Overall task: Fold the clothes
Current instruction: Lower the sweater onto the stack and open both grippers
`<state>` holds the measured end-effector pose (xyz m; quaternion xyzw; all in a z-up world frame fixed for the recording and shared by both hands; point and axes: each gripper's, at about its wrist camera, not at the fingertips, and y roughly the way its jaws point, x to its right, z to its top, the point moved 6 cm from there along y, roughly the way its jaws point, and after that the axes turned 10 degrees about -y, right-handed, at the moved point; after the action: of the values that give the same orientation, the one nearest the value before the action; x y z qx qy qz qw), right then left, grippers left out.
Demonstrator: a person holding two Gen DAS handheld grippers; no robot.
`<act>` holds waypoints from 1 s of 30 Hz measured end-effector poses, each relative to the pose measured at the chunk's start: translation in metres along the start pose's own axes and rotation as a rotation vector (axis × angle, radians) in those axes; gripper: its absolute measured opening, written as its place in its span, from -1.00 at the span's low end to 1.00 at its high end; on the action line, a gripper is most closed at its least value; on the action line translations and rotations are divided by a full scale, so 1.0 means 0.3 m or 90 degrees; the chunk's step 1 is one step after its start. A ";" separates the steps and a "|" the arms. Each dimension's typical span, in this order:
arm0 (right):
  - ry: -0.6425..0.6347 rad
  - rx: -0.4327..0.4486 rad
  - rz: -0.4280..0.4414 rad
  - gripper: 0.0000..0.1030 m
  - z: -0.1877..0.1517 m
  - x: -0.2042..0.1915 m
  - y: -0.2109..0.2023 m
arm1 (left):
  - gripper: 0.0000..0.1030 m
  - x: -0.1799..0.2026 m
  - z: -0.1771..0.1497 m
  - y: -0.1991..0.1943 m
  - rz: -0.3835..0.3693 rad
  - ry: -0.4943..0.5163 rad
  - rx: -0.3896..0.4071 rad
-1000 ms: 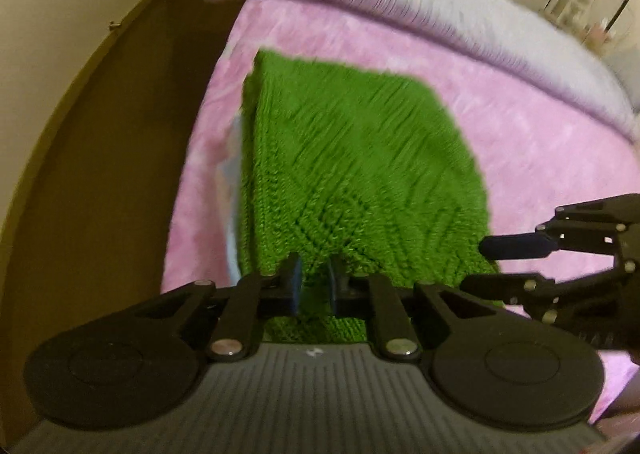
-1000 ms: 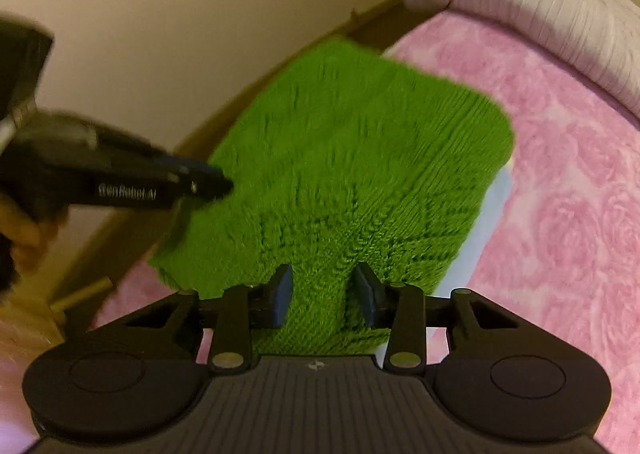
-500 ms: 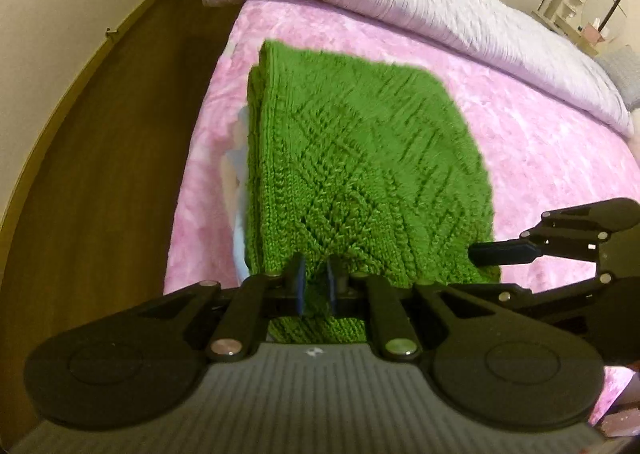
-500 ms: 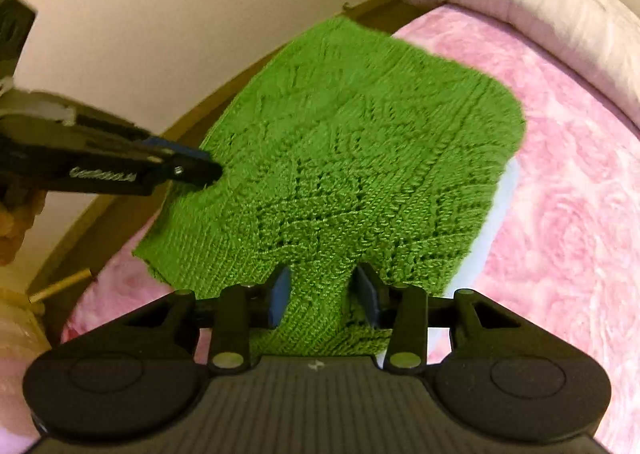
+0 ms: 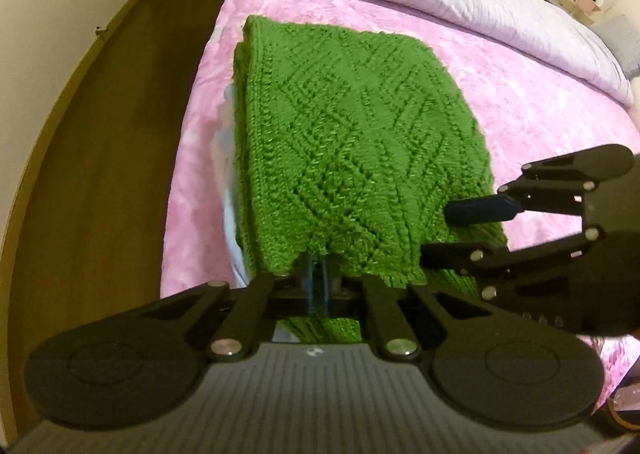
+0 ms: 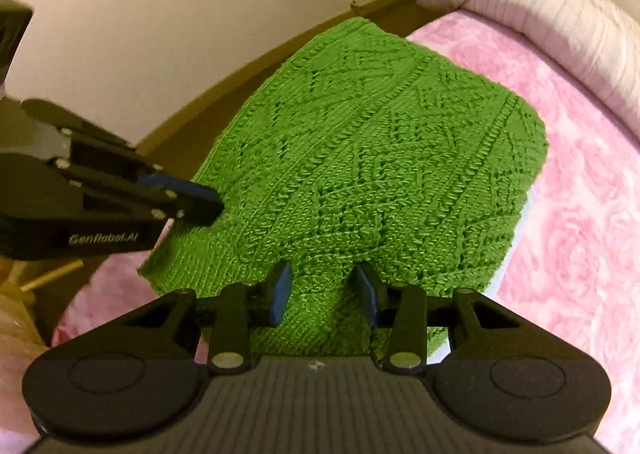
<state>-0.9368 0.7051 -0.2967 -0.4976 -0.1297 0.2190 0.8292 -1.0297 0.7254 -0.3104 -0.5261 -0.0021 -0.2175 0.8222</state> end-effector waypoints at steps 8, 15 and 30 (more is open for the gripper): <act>-0.006 -0.001 0.002 -0.16 0.017 -0.011 0.025 | -0.94 -0.030 0.009 0.035 -0.006 -0.006 0.005; 0.036 0.034 0.016 -0.06 0.009 0.001 -0.089 | -0.94 0.007 0.026 -0.048 0.010 -0.018 0.005; 0.160 -0.009 0.017 0.72 -0.100 0.175 -0.332 | 0.32 0.197 -0.040 -0.328 0.143 -0.154 0.015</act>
<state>-0.8547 0.6673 -0.2230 -0.5285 -0.0200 0.1649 0.8325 -1.0143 0.6594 -0.2170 -0.5354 -0.0447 -0.0594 0.8413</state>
